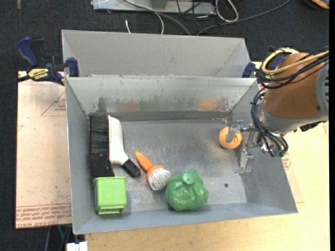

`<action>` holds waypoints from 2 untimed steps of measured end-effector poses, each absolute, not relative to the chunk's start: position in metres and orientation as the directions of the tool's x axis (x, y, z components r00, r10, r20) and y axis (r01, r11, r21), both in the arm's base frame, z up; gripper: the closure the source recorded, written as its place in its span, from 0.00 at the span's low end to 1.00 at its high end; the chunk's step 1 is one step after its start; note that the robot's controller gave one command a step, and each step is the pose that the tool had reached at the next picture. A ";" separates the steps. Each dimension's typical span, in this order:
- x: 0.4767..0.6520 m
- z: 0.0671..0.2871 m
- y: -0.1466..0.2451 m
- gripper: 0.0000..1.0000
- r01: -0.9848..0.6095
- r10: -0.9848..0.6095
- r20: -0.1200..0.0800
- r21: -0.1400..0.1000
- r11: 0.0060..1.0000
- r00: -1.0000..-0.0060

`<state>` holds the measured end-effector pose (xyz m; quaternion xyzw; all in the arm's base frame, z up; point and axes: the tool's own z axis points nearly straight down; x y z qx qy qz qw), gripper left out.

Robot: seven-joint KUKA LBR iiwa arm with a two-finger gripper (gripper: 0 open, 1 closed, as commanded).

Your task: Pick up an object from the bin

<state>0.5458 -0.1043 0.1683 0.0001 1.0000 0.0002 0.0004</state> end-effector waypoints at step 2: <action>0.623 0.094 -0.129 0.00 0.050 0.050 -0.016 0.009 0.999 -0.999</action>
Offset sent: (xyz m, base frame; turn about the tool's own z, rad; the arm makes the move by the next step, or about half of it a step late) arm 0.0819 -0.0314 -0.0388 0.0107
